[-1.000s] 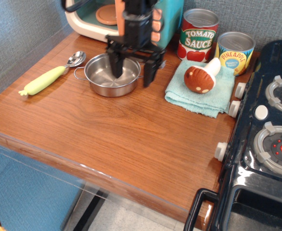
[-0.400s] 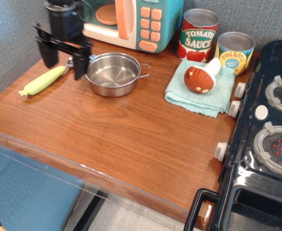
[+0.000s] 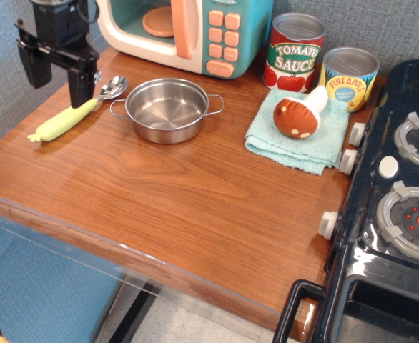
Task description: PLACE THE SPATULA NEAR THE STOVE.
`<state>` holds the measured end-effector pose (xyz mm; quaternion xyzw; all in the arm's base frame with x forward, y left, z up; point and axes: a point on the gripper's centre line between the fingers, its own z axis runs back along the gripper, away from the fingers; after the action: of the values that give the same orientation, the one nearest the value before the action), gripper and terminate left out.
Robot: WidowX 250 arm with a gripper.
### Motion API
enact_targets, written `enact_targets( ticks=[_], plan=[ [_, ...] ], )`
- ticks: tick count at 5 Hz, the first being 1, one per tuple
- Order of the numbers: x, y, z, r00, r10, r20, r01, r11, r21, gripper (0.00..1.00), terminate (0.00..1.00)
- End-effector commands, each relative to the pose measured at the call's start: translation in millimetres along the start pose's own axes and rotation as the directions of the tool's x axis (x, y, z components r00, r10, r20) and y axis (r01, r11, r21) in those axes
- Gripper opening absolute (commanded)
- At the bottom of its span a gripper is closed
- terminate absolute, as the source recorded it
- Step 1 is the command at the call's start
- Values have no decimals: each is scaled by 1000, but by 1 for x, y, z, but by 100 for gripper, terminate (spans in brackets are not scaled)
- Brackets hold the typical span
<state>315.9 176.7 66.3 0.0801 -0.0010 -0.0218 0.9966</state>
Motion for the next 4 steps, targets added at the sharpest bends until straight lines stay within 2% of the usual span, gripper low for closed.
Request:
enact_targets(
  ticks=[1, 2, 4],
  plan=[
    [13, 24, -10, 1000, 22, -10, -22, 1000, 18, 100, 0],
    [17, 24, -21, 999, 30, -36, -29, 999, 25, 100, 0],
    [21, 16, -39, 997, 37, -70, -37, 999, 3, 100, 0]
  ],
)
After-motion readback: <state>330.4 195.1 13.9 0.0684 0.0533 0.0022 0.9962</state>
